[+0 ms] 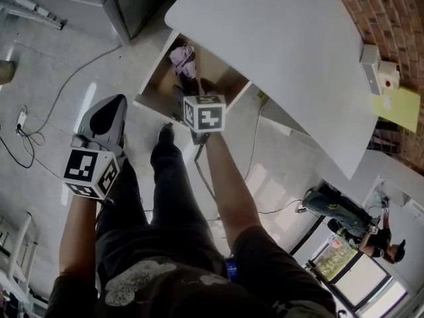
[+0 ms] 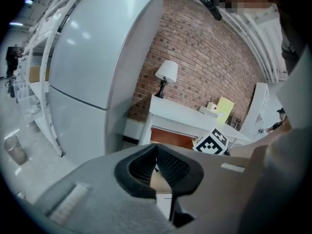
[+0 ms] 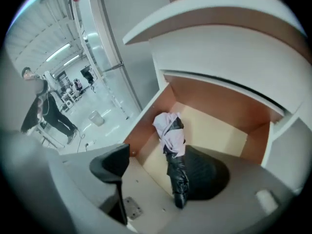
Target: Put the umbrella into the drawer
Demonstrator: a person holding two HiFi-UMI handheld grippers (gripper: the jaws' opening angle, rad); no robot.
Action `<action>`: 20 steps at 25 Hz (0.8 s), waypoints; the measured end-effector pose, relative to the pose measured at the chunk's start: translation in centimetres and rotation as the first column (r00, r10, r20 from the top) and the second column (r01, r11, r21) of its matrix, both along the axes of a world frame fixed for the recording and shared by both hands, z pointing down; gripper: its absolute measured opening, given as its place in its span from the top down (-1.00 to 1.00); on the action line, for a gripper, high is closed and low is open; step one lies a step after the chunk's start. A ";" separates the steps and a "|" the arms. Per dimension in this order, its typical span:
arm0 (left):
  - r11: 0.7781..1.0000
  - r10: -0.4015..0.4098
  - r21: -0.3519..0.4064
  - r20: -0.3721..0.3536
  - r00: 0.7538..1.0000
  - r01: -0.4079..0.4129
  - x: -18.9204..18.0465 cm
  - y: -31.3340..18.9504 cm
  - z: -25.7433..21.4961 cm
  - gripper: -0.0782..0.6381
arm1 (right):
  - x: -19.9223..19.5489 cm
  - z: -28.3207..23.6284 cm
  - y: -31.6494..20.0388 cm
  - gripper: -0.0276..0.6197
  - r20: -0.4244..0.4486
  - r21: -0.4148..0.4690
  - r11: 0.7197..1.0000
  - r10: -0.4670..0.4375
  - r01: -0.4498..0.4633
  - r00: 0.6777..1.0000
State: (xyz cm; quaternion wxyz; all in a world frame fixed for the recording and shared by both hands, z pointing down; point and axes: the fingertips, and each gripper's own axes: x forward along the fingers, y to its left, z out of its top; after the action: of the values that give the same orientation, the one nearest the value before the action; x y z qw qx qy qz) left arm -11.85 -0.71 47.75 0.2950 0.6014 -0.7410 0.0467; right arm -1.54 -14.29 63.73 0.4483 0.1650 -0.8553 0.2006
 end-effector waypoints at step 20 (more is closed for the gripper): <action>0.873 0.475 0.096 0.066 0.878 -0.479 0.6 3.5 -7.5 0.75 | 6.0 -16.5 8.4 0.34 0.219 0.157 0.863 0.444 -0.480 0.869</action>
State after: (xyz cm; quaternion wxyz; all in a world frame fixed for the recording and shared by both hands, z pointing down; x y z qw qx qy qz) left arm -11.20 2.83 40.28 0.2260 0.7796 -0.5772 0.0896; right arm 4.47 -5.91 47.18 0.2904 0.3931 -0.8425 0.2266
